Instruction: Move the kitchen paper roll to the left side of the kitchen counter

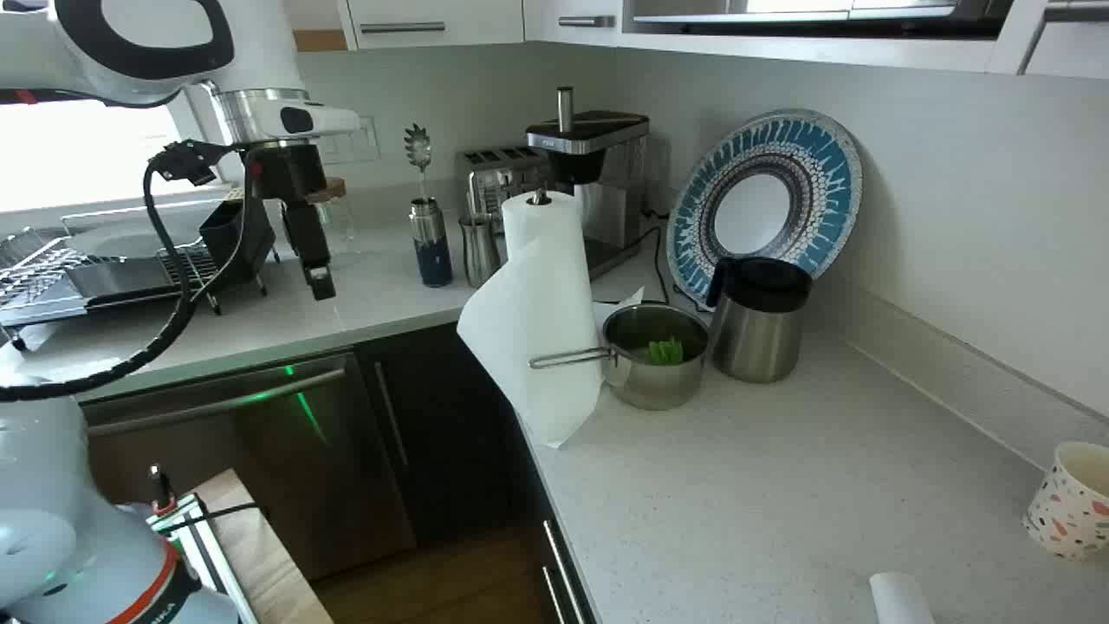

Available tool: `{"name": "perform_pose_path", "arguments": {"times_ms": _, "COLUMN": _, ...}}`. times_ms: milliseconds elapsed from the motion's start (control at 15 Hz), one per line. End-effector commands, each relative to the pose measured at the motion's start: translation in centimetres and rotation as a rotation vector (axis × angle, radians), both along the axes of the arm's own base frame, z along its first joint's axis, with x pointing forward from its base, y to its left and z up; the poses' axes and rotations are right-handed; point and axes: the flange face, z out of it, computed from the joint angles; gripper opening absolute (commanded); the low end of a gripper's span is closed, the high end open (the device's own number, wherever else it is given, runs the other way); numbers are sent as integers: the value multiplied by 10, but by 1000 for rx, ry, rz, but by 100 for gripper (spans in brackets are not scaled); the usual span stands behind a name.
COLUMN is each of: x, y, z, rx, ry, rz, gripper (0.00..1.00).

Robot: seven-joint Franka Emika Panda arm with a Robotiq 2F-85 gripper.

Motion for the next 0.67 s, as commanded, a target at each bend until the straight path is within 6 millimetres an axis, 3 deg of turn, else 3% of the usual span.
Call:
{"name": "perform_pose_path", "arguments": {"times_ms": 0, "x": 0, "y": 0, "z": 1, "rx": 0, "ry": 1, "rz": 0, "gripper": 100}}
{"name": "perform_pose_path", "arguments": {"times_ms": 267, "x": 28, "y": -9, "z": 14, "rx": -107, "ry": -181, "rz": 43, "gripper": 100}}
{"name": "perform_pose_path", "arguments": {"times_ms": 600, "x": 77, "y": -34, "z": 33, "rx": 15, "ry": -203, "rz": 278, "gripper": 100}}
